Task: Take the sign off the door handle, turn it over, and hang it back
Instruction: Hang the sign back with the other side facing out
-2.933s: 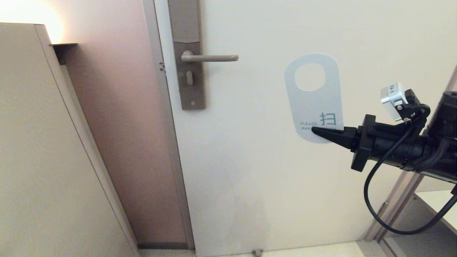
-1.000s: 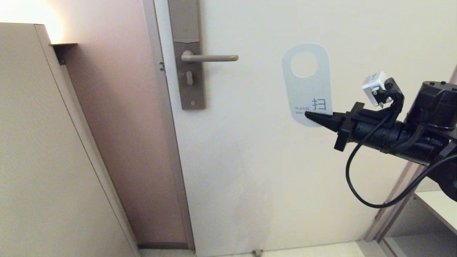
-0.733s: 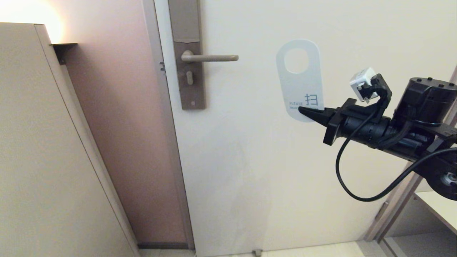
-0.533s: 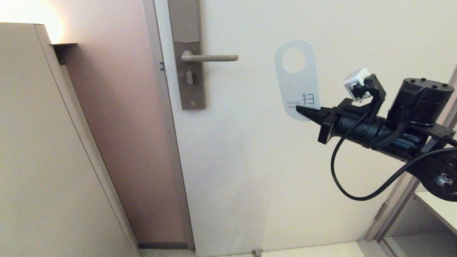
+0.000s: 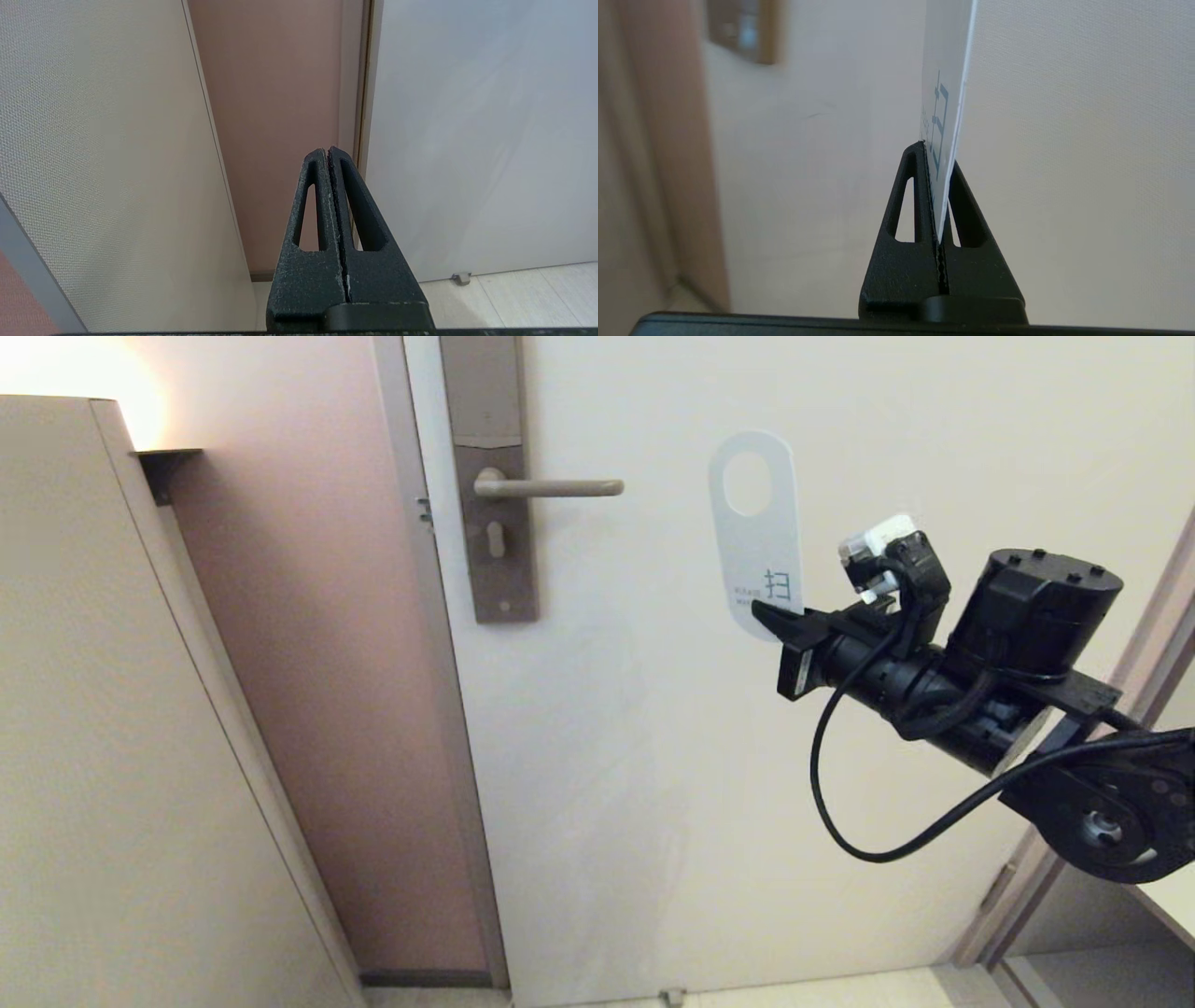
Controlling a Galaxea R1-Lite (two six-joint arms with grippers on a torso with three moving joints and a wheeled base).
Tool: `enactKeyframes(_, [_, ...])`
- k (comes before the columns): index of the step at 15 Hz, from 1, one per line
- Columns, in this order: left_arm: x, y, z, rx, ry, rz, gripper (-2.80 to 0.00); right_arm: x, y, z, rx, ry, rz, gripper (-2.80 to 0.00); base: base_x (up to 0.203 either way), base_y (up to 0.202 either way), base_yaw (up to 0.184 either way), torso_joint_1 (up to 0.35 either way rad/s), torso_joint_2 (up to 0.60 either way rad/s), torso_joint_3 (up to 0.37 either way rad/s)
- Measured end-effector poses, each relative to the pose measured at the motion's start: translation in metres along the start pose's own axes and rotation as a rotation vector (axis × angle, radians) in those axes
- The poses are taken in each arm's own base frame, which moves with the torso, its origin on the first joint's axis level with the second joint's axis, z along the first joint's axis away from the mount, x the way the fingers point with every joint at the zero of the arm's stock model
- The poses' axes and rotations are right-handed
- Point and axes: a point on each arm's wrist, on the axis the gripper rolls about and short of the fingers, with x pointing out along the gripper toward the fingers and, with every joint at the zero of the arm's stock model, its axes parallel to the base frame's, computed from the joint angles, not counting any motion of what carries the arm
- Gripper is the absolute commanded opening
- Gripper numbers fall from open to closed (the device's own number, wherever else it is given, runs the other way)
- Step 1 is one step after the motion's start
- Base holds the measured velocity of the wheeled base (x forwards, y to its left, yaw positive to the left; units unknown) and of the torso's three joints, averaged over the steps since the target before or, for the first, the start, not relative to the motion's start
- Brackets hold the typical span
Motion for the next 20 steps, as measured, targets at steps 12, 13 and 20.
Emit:
enactKeyframes(12, [0.0,0.0,0.0,0.0,0.0,0.0,-2.8,0.047,0.038,0.009,-0.007,-0.02,-0.226,-2.8,0.0,0.0,0.0,0.0,0.0,0.0])
enactKeyframes(13, [0.0,0.0,0.0,0.0,0.0,0.0,-2.8,0.05,0.041,0.009,-0.015,-0.022,-0.231,-2.8,0.0,0.0,0.0,0.0,0.0,0.0])
enactKeyframes(20, [0.0,0.0,0.0,0.0,0.0,0.0,-2.8,0.07,0.055,0.006,-0.019,-0.035,-0.231,-2.8,0.0,0.0,0.0,0.0,0.0,0.0])
